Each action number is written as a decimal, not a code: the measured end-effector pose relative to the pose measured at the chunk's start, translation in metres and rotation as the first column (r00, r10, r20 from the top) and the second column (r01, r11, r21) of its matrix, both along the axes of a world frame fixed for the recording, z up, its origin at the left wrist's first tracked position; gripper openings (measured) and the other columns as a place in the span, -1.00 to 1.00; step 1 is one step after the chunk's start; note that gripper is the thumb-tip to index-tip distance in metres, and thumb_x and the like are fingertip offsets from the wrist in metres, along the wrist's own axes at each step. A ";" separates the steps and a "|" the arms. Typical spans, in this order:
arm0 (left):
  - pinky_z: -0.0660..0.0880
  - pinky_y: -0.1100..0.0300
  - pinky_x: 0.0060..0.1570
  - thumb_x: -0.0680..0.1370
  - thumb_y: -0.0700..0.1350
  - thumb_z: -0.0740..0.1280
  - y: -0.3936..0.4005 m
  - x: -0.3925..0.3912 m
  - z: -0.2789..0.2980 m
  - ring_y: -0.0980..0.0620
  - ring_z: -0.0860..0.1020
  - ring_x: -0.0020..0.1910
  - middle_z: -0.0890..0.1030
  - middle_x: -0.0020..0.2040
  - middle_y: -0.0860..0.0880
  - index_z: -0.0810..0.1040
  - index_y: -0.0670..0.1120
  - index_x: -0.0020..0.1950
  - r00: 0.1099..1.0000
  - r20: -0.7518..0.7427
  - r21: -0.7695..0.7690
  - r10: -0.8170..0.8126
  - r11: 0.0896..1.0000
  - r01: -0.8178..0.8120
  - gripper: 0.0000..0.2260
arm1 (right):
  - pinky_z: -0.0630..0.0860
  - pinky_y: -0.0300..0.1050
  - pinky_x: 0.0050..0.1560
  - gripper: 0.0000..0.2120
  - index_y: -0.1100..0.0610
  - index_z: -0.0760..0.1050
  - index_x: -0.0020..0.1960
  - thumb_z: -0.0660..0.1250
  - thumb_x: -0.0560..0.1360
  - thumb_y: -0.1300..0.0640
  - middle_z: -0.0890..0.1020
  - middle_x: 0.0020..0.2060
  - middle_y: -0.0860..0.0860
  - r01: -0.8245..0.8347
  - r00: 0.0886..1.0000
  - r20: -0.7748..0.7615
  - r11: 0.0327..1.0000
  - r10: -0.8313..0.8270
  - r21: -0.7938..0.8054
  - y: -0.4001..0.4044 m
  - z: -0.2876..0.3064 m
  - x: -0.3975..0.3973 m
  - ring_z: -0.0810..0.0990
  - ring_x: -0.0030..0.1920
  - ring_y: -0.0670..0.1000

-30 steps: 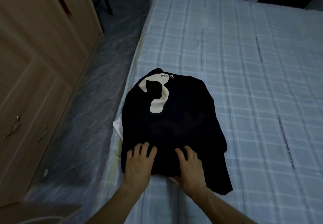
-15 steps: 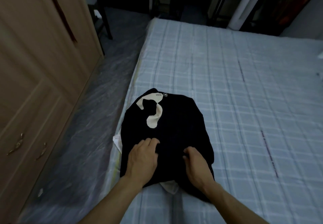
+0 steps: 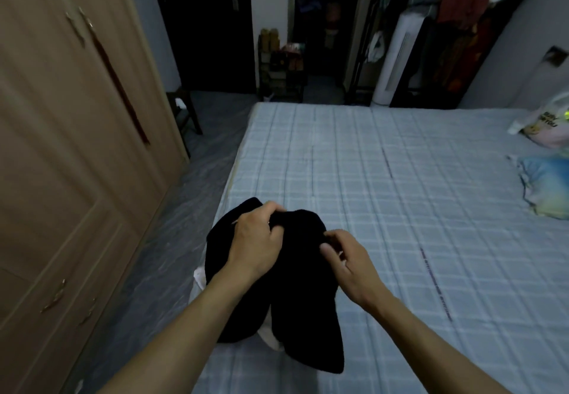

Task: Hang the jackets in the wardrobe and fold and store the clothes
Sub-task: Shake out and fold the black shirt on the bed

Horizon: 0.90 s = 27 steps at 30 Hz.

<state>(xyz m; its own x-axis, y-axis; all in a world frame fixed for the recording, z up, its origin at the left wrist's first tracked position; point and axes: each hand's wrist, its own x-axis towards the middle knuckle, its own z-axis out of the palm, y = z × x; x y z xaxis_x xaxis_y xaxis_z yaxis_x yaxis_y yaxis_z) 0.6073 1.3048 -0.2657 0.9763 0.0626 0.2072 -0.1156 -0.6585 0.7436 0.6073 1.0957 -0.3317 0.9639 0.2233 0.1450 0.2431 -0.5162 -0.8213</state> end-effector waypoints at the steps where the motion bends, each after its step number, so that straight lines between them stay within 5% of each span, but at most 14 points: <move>1: 0.54 0.13 -0.09 0.38 -0.11 0.19 -0.014 -0.005 0.013 0.04 0.62 -0.11 0.67 -0.13 0.07 0.62 0.02 0.01 1.000 0.008 0.010 0.012 1.000 -0.013 -0.71 | 0.41 -0.34 -0.04 -0.59 -0.07 0.45 0.19 0.29 0.45 -0.28 0.54 0.00 -0.16 -0.019 1.000 0.005 1.000 0.019 0.011 -0.007 0.010 -0.007 0.54 -0.01 -0.17; 4: 0.55 0.14 -0.07 0.36 -0.10 0.18 -0.068 -0.027 0.050 0.06 0.62 -0.12 0.68 -0.14 0.06 0.63 0.02 0.01 0.998 0.057 0.054 0.008 0.998 -0.011 -0.68 | 0.45 -0.34 -0.02 -0.39 -0.09 0.39 0.28 0.46 0.31 -0.25 0.49 0.06 -0.18 -0.014 0.999 0.048 1.000 0.015 -0.017 -0.027 0.029 -0.023 0.51 0.01 -0.19; 10: 0.57 0.10 -0.08 0.34 -0.10 0.20 -0.145 -0.062 0.117 0.07 0.63 -0.17 0.68 -0.18 0.06 0.64 0.00 -0.04 0.991 0.130 0.124 -0.019 0.992 0.003 -0.70 | 0.52 -0.21 -0.14 -0.59 -0.05 0.48 0.15 0.37 0.34 -0.12 0.58 -0.04 -0.11 0.048 0.988 0.139 0.993 -0.062 0.104 -0.078 0.068 -0.045 0.58 -0.09 -0.15; 14: 0.57 0.11 -0.02 0.33 -0.11 0.22 -0.162 -0.077 0.154 0.05 0.64 -0.10 0.70 -0.14 0.04 0.67 0.00 -0.04 0.983 0.181 0.124 0.014 0.992 -0.037 -0.70 | 0.51 -0.23 -0.06 -0.51 -0.06 0.42 0.25 0.36 0.33 -0.04 0.56 0.00 -0.11 -0.002 0.981 0.194 1.000 0.007 -0.022 -0.110 0.099 -0.056 0.55 -0.05 -0.13; 16: 0.57 0.12 -0.02 0.38 -0.15 0.28 -0.166 -0.081 0.169 0.04 0.64 -0.09 0.69 -0.14 0.03 0.67 0.00 -0.05 0.980 0.198 0.121 0.025 0.991 -0.050 -0.76 | 0.50 -0.12 -0.12 -0.67 0.01 0.46 0.11 0.32 0.34 0.10 0.54 -0.10 -0.04 0.003 0.980 0.197 0.995 0.016 -0.098 -0.121 0.111 -0.064 0.54 -0.11 -0.03; 19: 0.55 0.23 -0.14 0.46 -0.24 0.35 -0.161 -0.087 0.195 0.08 0.64 -0.12 0.68 -0.13 0.03 0.68 0.01 -0.03 0.992 0.126 0.094 0.030 0.995 -0.042 -0.80 | 0.40 -0.12 -0.25 -0.85 0.04 0.45 -0.23 0.25 0.38 0.29 0.54 -0.35 -0.06 0.067 0.984 0.167 0.997 -0.061 -0.026 -0.141 0.128 -0.076 0.52 -0.31 -0.04; 23: 0.66 0.02 -0.09 0.52 -0.25 0.37 -0.148 -0.092 0.215 -0.02 0.68 -0.14 0.69 -0.08 -0.07 0.64 0.00 -0.02 0.997 -0.069 -0.137 0.024 0.990 -0.033 -0.84 | 0.48 -0.32 -0.15 -0.95 0.05 0.62 -0.02 0.40 0.53 0.11 0.68 -0.21 -0.10 0.061 0.993 0.091 0.979 -0.080 0.193 -0.160 0.145 -0.097 0.63 -0.19 -0.20; 27: 0.60 0.09 -0.32 0.55 -0.30 0.31 -0.157 -0.102 0.217 -0.03 0.63 -0.30 0.65 -0.11 -0.10 0.57 -0.05 0.07 0.992 -0.126 -0.355 0.010 0.933 -0.054 -0.81 | 0.52 -0.25 0.03 -0.22 -0.13 0.41 0.32 0.56 0.18 -0.30 0.57 0.08 -0.17 -0.019 1.000 -0.011 1.000 0.019 -0.008 -0.141 0.143 -0.117 0.58 0.06 -0.18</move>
<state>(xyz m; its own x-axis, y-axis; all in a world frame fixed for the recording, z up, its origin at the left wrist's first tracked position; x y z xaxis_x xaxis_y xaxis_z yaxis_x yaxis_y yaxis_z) 0.5057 1.1473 -0.0489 0.9887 0.1423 0.0466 0.0059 -0.3484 0.9373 0.4900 0.9546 -0.1884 0.9611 0.2425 0.1323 0.2436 -0.5181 -0.8199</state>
